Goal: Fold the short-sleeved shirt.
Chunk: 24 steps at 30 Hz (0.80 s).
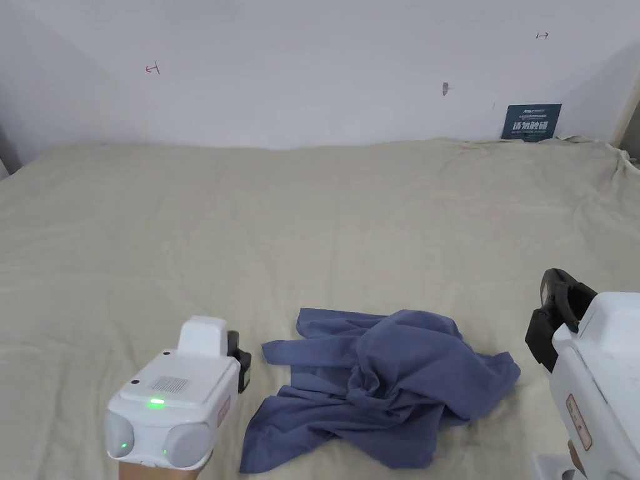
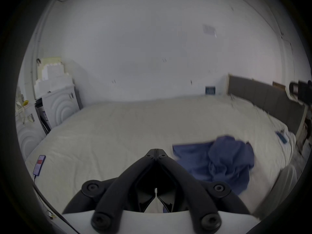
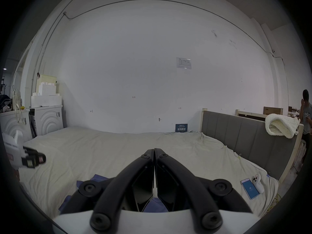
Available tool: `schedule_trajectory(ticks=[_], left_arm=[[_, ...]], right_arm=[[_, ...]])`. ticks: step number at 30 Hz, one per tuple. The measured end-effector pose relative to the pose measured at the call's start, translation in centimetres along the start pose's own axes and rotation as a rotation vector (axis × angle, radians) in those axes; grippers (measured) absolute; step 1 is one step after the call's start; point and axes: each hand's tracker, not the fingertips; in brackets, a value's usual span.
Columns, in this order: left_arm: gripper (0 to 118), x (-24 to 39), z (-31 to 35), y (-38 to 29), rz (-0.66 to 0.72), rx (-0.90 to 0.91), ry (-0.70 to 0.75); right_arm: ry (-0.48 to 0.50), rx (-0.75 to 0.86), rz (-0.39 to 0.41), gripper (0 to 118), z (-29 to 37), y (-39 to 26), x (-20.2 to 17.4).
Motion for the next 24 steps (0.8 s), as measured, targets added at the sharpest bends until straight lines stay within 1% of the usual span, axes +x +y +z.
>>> schedule_trajectory(ticks=[7,10,11,12,15,16,17,18,19,22,23,24], left_arm=[[0,1.1,-4.7,-3.0,0.042,-0.338,-0.099],[0,1.1,-6.3,-4.4,0.08,-0.411,-0.117],[2,1.2,-6.6,-4.7,0.079,-0.413,-0.119],[9,1.3,-7.0,-5.1,0.066,-0.448,-0.114],[49,1.6,-7.8,-6.0,0.053,-0.505,-0.117],[70,1.6,-8.1,-6.3,0.06,-0.522,-0.113],[82,1.7,-8.5,-6.5,0.056,-0.556,-0.108],[90,1.8,-8.4,-6.7,0.054,-0.55,-0.106],[92,1.9,-8.5,-6.9,0.048,-0.549,-0.103],[91,2.2,-8.9,-7.2,0.038,-0.556,-0.084],[90,2.3,-9.1,-7.3,0.041,-0.564,-0.08],[81,2.4,-9.3,-7.3,0.045,-0.578,-0.083]], right_arm=[[0.006,-0.025,0.007,0,-0.6,-0.8,-0.1],[0.007,-0.038,-0.001,0,-0.8,-1.2,0.0],[0.008,-0.042,-0.002,0,-0.9,-1.4,0.0],[0.007,-0.045,-0.002,0,-1.1,-1.7,0.1],[0.006,-0.061,-0.003,0,-1.5,-2.2,0.3],[0.007,-0.065,-0.006,0,-1.7,-2.4,0.4],[0.006,-0.07,-0.009,0,-1.8,-2.5,0.4],[0.005,-0.073,-0.011,0,-1.9,-2.6,0.5],[0.006,-0.074,-0.011,0,-1.9,-2.7,0.5],[0.008,-0.078,-0.008,0,-2.0,-2.8,0.5],[0.007,-0.079,-0.008,0,-2.1,-2.9,0.6],[0.006,-0.081,-0.008,0,-2.1,-3.0,0.6]])
